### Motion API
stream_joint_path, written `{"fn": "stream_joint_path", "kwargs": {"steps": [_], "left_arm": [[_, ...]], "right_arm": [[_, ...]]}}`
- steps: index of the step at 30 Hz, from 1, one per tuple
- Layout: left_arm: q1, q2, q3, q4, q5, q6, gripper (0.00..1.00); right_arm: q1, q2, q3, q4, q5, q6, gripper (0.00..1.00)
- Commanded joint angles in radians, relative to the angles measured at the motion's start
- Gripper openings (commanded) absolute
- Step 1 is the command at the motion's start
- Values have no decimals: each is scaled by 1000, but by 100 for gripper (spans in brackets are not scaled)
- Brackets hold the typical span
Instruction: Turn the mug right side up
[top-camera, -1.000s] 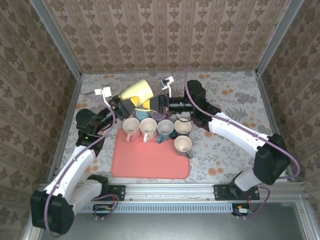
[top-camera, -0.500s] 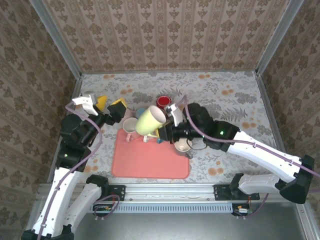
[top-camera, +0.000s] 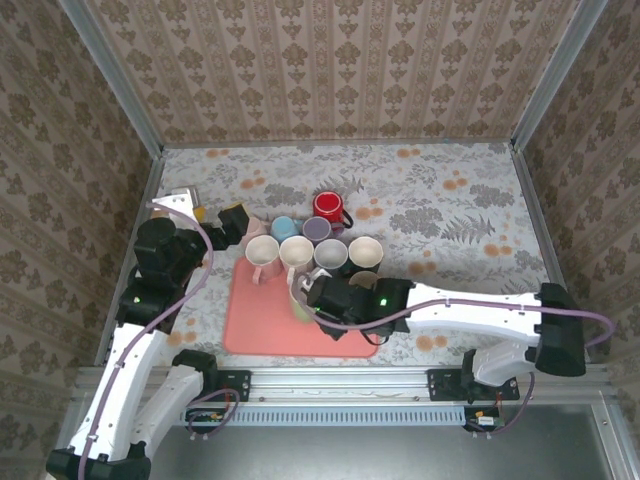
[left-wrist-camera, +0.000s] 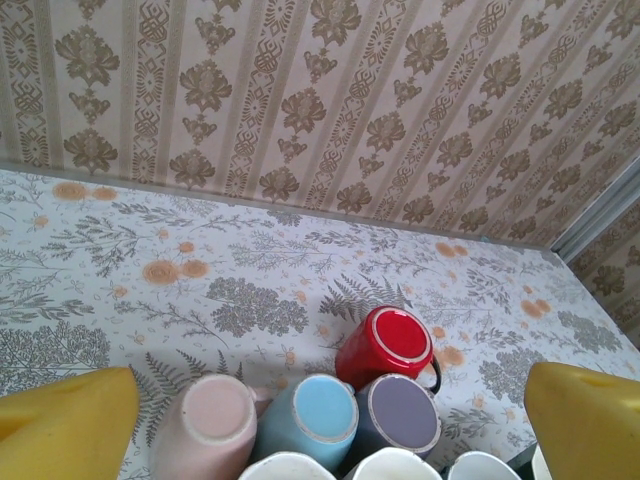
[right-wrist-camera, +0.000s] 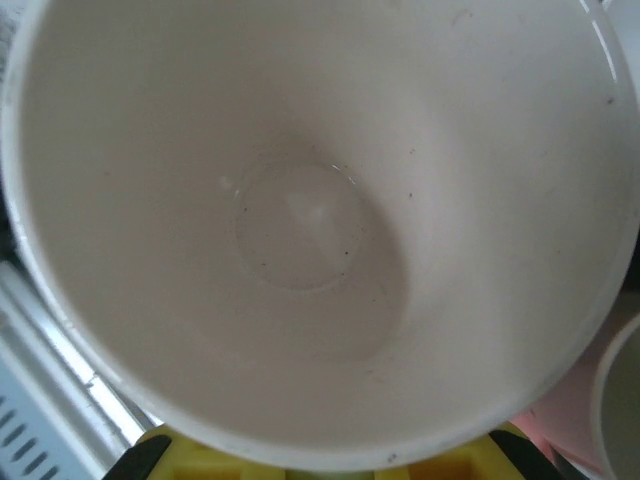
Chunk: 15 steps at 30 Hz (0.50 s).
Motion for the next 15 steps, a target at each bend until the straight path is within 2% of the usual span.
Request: {"fn": "stream_joint_path", "kwargs": {"steps": [1,15], "left_arm": [[11,-12,6,-16,-11,19,100],[11,-8,-1,-4,-15,12,100]], "right_arm": [[13,28,-16,41,116,74,0],[-9,79,-107,64,170,136,1]]}}
